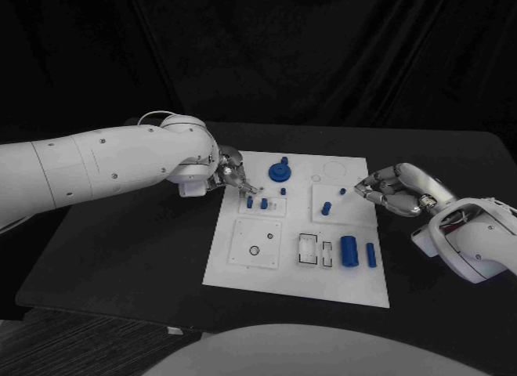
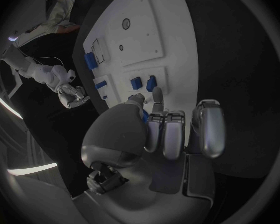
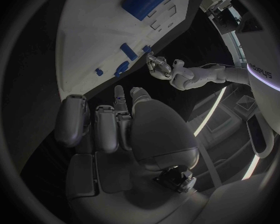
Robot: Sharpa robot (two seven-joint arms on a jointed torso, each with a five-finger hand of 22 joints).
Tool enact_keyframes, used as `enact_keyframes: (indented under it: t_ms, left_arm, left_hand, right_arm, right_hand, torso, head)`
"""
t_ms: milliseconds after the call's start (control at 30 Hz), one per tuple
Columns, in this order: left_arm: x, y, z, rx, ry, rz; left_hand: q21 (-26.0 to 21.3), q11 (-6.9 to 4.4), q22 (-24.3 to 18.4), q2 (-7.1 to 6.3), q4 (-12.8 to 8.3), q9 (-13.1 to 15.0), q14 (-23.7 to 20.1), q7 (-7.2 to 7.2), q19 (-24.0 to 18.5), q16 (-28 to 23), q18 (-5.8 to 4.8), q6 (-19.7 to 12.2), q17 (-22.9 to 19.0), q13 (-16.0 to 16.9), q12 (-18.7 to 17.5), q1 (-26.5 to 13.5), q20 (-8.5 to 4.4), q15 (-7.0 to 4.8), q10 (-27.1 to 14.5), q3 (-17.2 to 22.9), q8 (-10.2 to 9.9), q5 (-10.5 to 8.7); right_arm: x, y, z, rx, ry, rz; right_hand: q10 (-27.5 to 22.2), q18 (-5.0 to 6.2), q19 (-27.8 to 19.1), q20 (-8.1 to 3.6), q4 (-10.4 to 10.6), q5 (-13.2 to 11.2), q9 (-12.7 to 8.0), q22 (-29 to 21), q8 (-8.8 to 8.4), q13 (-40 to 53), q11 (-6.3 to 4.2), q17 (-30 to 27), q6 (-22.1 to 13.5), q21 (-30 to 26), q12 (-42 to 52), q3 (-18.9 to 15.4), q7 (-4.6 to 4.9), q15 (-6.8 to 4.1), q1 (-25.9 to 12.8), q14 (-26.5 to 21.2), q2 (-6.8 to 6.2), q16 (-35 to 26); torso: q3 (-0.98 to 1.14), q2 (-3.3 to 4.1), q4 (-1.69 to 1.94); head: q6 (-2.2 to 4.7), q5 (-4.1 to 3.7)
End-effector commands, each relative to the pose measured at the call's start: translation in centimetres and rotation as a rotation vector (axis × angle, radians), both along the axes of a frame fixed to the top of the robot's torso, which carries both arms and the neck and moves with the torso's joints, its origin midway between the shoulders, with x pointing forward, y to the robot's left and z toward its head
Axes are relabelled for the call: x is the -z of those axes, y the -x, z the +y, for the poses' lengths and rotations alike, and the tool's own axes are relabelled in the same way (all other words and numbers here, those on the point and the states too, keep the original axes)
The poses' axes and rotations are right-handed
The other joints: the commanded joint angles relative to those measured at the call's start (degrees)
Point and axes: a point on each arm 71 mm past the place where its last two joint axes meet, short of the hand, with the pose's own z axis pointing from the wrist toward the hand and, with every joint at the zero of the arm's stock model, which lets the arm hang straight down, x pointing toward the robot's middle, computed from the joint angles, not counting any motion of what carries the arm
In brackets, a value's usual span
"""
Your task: Assemble the parts on the task board
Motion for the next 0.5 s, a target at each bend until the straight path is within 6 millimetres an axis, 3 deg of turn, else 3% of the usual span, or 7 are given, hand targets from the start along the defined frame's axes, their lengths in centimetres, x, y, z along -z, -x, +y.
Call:
enact_keyframes:
  t_ms: [33, 167, 500]
  left_arm:
    - [-0.01, -0.01, -0.14, 0.014, -0.018, 0.024]
    - [0.03, -0.06, -0.32, 0.024, -0.033, 0.024]
    - [0.04, -0.32, -0.8, 0.04, -0.049, 0.005]
  left_hand:
    - [0.5, 0.11, 12.2, 0.07, 0.3, -0.9, 6.4, 0.12, 1.0, 0.6, -1.14, 1.2, 15.1, 14.6, 0.0, 0.6, -0.07, -0.01, 6.3, -3.9, -1.1, -0.96]
    - [0.3, 0.2, 12.2, 0.23, 0.3, -1.6, 6.4, 0.23, 0.9, 0.6, -1.09, 1.4, 15.1, 14.6, 0.0, 0.4, -0.02, 0.06, 6.3, -4.2, -1.7, -1.35]
    - [-0.2, 0.52, 12.0, 0.81, 0.4, -3.1, 6.4, 0.56, 0.6, 0.6, -0.99, 1.7, 15.1, 14.6, 0.0, -1.1, 0.21, 0.34, 6.3, -5.2, -2.7, -2.75]
  right_arm:
    - [-0.09, 0.04, 0.06, -0.001, -0.005, -0.022]
    - [-0.03, 0.01, 0.08, -0.001, -0.003, -0.017]
    - [0.08, -0.1, 0.09, -0.001, 0.002, -0.009]
  right_hand:
    - [8.2, -2.15, 2.0, -0.22, -0.2, 0.9, 0.8, 11.3, 1.23, 13.4, -0.62, 7.0, -0.1, 1.3, 0.5, 0.2, -0.24, -0.23, -0.9, 4.7, -0.06, 0.9]
    - [8.2, -2.09, 1.8, -0.29, -0.7, 2.7, 0.9, 11.2, 1.25, 13.4, -0.69, 6.9, 0.0, 1.1, 0.5, 1.0, -0.3, -0.29, 0.6, 4.6, -0.25, 0.9]
    - [8.0, -2.0, 1.7, -0.3, -0.9, 3.6, 1.0, 11.0, 1.25, 13.1, -0.69, 6.5, 0.0, 0.7, 0.3, 1.5, -0.29, -0.29, 1.4, 4.5, -0.41, 0.6]
  torso:
    - [0.1, -0.03, -0.08]
    - [0.22, -0.01, -0.02]
    - [0.19, -0.01, -0.01]
  head:
    - [0.0, 0.0]
    - [0.0, -0.19]
    - [0.0, -0.05]
